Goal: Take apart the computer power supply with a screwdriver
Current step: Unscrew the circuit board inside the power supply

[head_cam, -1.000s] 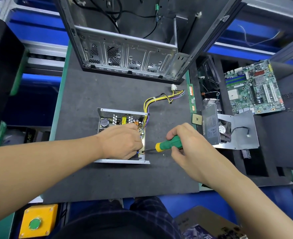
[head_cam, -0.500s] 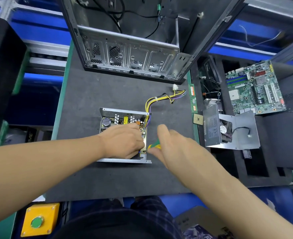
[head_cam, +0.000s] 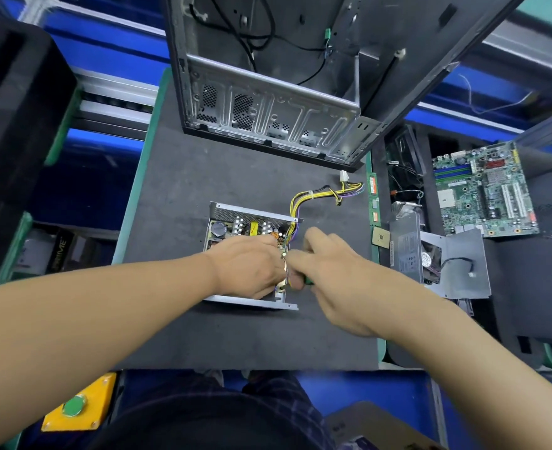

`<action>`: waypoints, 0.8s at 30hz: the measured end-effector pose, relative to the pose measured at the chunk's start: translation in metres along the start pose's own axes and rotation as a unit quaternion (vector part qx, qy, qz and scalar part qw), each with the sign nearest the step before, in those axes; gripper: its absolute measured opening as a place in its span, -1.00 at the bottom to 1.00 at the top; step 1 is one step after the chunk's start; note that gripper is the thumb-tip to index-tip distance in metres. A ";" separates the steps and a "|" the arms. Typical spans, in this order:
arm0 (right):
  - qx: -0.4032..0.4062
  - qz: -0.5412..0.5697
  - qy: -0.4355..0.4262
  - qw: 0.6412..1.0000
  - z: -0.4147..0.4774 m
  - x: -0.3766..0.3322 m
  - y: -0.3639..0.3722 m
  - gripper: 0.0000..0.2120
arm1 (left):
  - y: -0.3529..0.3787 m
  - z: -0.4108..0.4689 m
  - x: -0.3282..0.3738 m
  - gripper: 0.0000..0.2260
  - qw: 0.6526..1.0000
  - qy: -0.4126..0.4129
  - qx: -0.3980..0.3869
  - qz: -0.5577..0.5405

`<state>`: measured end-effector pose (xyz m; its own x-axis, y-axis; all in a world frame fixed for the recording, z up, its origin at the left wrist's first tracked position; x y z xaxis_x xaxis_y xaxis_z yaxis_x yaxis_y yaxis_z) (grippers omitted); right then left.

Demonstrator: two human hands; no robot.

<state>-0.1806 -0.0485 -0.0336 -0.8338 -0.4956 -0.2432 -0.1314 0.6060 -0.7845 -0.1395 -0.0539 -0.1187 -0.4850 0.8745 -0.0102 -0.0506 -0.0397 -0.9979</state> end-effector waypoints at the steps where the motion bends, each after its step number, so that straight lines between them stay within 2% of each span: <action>1: -0.005 0.013 0.003 1.000 0.000 0.000 -0.002 -0.77 | 0.006 0.001 0.001 -0.70 0.999 -0.006 -0.027 0.016; 3: 0.024 0.011 0.027 0.999 -0.001 -0.001 -0.010 -0.74 | 0.013 0.001 0.000 -0.62 0.997 -0.031 -0.061 0.033; 5: 0.061 -0.058 0.064 0.994 -0.002 -0.002 -0.015 -0.72 | 0.022 0.003 -0.004 -0.66 0.994 -0.048 -0.096 0.008; 7: 0.083 -0.091 0.067 0.990 0.000 -0.004 -0.015 -0.77 | 0.025 0.004 -0.004 -0.66 0.994 -0.050 -0.098 0.001; 10: 0.038 0.004 0.022 0.999 0.002 -0.004 -0.009 -0.84 | 0.021 0.003 -0.004 -0.59 0.995 -0.065 -0.078 -0.005; 12: -0.032 0.082 0.005 0.996 0.000 -0.001 -0.003 -0.78 | 0.016 0.000 -0.003 -0.61 0.995 -0.077 -0.061 -0.016; 14: -0.062 0.118 0.021 0.991 0.000 0.005 0.001 -0.73 | 0.015 -0.004 -0.002 -0.66 0.995 -0.078 -0.059 -0.023; 16: -0.023 0.106 0.050 0.993 0.002 0.011 -0.002 -0.74 | 0.018 -0.006 0.000 -0.73 0.995 -0.066 -0.065 -0.045; 18: 0.036 0.038 0.080 0.995 0.004 0.015 -0.013 -0.64 | 0.006 -0.006 -0.004 -0.86 0.988 -0.086 -0.044 -0.122; 20: 0.071 -0.039 0.084 0.993 0.005 0.014 -0.022 -0.64 | -0.008 -0.007 -0.007 -0.93 0.977 -0.098 -0.016 -0.191; 21: 0.077 -0.058 0.069 0.993 0.007 0.012 -0.025 -0.67 | -0.014 -0.010 -0.010 -0.94 0.976 -0.102 -0.008 -0.194; 24: 0.048 -0.026 0.025 0.998 0.009 0.008 -0.023 -0.78 | -0.032 -0.032 -0.029 -0.79 0.978 -0.155 0.052 -0.129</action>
<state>-0.1796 -0.0723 -0.0231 -0.8535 -0.4916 -0.1728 -0.1261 0.5166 -0.8469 -0.0960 -0.0628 -0.0889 -0.6844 0.6748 0.2761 -0.2870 0.0988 -0.9528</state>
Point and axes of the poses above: each hand's wrist, its own z-axis towards the middle knuckle, its own y-axis out of the palm, x = y × z, the point moved 9 cm from there along z, towards the middle knuckle, and after that the axes turned 2 degrees about z, right-handed, at the moved point
